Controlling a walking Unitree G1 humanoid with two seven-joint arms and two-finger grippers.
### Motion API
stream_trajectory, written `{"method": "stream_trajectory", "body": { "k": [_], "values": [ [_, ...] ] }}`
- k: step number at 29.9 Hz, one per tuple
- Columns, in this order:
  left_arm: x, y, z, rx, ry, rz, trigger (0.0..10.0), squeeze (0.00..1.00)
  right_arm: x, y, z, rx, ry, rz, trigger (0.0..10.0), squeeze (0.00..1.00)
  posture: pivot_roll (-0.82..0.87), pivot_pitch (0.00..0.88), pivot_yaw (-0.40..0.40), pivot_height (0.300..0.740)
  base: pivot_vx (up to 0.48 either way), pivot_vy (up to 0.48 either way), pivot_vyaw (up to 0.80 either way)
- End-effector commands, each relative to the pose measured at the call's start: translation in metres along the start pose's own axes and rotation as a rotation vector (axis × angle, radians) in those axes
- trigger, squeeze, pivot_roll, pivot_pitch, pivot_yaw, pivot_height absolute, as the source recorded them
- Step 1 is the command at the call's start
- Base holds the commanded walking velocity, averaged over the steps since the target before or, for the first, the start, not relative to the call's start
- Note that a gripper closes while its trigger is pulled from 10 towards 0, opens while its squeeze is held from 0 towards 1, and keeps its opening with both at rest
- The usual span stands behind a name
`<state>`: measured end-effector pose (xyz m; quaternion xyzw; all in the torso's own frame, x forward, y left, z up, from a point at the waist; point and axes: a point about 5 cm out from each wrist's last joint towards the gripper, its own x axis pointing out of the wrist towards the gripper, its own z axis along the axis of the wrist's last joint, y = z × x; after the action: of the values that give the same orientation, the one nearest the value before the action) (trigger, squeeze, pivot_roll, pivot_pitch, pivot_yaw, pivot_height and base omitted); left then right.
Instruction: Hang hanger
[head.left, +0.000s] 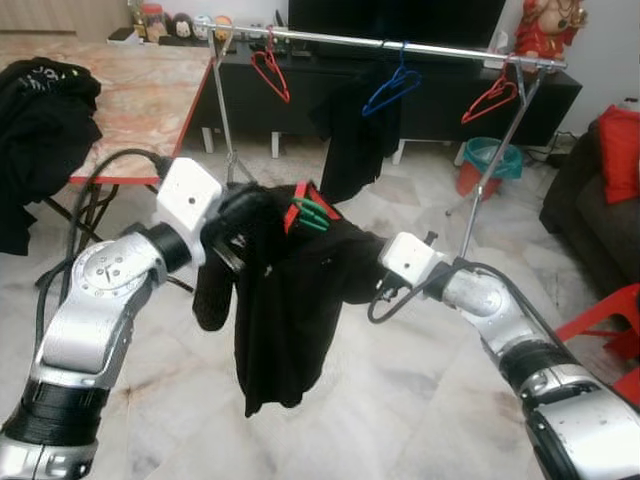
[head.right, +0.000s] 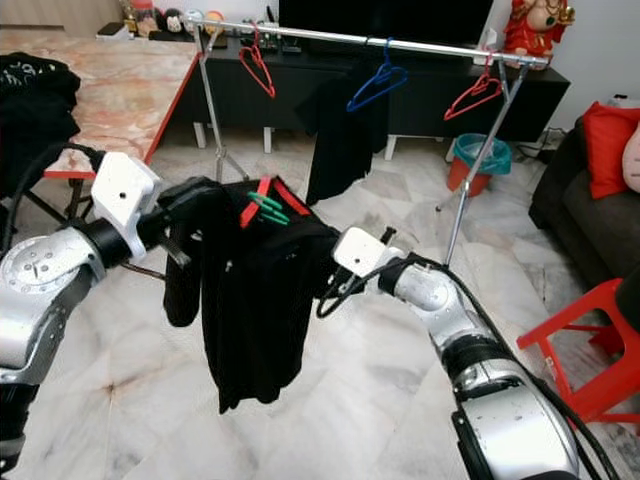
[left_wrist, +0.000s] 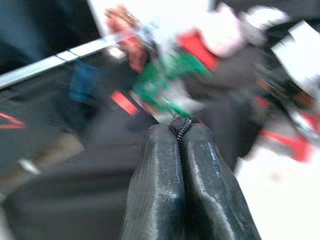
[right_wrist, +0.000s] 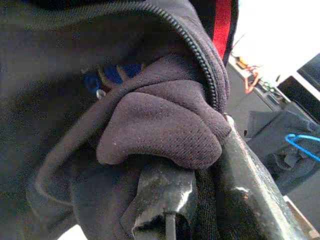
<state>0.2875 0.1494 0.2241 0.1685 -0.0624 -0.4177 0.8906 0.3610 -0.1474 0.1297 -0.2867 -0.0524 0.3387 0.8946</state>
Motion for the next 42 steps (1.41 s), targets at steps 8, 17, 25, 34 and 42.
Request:
{"method": "stream_trajectory", "body": {
  "k": [8, 17, 25, 34, 42],
  "values": [
    [0.0, -0.027, -0.02, -0.011, 0.138, -0.165, 10.0, 0.0, 0.006, -0.01, 0.014, 0.059, -0.076, -0.047, 0.0, 0.0, 0.12, 0.0, -0.064, 0.74, 0.0, 0.0, 0.0],
    [-0.014, -0.037, -0.036, -0.012, 0.284, -0.266, 10.0, 0.0, 0.007, -0.02, 0.019, 0.075, -0.09, -0.095, 0.0, 0.0, 0.12, 0.0, -0.066, 0.74, 0.0, 0.0, 0.0],
    [-0.023, -0.043, -0.051, 0.01, 0.388, -0.316, 10.0, 0.0, 0.008, -0.022, 0.022, 0.074, -0.099, -0.101, 0.0, 0.0, 0.12, 0.0, -0.067, 0.74, 0.0, 0.0, 0.0],
    [-0.021, -0.042, -0.054, 0.047, 0.394, -0.293, 10.0, 0.0, 0.009, -0.023, 0.024, 0.077, -0.105, -0.104, 0.0, 0.0, 0.12, 0.0, -0.068, 0.74, 0.0, 0.0, 0.0],
    [-0.021, -0.042, -0.054, 0.047, 0.394, -0.293, 10.0, 0.0, 0.009, -0.023, 0.024, 0.077, -0.105, -0.104, 0.0, 0.0, 0.12, 0.0, -0.068, 0.74, 0.0, 0.0, 0.0]
  ]
}}
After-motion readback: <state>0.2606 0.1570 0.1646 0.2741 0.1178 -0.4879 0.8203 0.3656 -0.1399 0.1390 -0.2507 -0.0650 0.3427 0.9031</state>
